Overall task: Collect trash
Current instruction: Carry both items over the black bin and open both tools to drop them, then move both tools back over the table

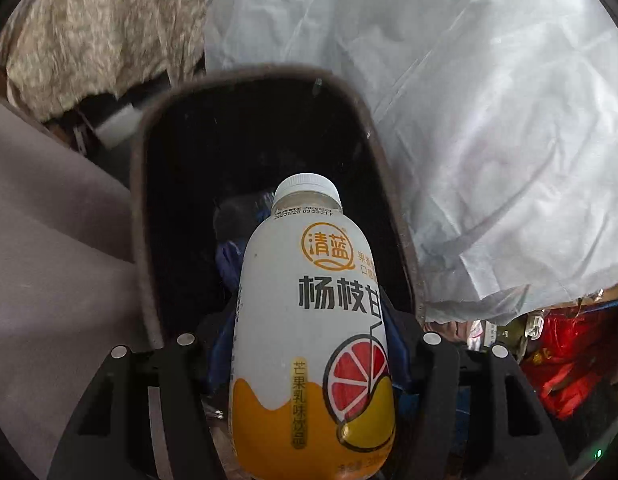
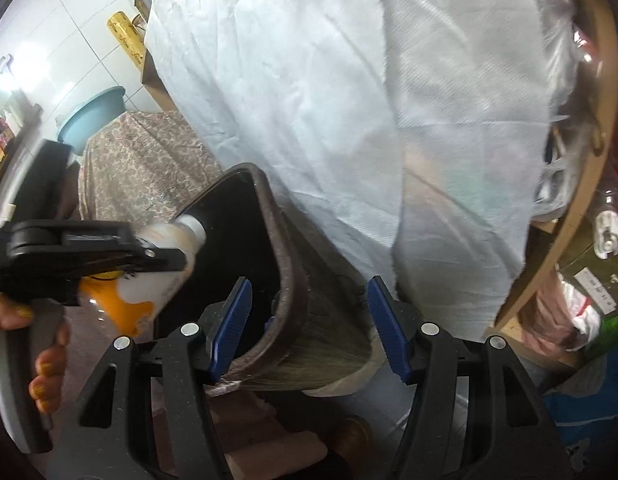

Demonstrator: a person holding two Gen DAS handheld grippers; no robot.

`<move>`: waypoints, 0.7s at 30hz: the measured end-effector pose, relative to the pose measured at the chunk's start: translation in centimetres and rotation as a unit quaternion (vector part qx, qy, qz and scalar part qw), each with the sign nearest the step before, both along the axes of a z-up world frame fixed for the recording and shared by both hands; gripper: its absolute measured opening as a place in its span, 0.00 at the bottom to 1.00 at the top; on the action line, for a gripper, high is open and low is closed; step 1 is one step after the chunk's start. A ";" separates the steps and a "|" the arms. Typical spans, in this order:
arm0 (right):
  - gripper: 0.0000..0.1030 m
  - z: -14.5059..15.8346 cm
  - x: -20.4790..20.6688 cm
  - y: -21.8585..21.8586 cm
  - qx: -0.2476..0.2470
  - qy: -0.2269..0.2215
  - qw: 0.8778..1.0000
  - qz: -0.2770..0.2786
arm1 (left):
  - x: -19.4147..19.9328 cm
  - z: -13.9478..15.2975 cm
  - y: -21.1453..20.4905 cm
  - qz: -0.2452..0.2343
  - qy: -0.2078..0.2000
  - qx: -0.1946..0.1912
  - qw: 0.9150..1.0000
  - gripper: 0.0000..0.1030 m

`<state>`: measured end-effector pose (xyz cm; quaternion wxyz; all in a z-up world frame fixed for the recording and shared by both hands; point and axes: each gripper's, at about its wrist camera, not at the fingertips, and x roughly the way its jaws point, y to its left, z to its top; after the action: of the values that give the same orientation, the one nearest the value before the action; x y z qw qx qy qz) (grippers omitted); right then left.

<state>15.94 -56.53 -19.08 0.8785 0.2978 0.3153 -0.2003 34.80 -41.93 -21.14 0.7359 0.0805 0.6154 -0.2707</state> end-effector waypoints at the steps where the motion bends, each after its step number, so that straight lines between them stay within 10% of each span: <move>1: 0.60 0.1 -0.1 0.0 -0.002 -0.001 1.000 0.000 | 0.0 -0.4 0.0 -0.001 0.003 0.000 1.000 0.60; 10: 0.63 1.8 -1.2 0.6 -0.011 -0.014 1.000 0.000 | 0.0 1.3 0.4 0.016 -0.020 -0.024 0.999 0.79; 21: 0.64 5.3 -2.0 2.7 0.003 -0.039 0.999 0.006 | -5.6 11.5 4.2 -0.019 -0.076 -0.124 0.989 0.89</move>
<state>13.90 -53.85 -13.82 0.8905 0.3058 0.2831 -0.1828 29.25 -37.76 -9.61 0.7796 0.0205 0.5176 -0.3519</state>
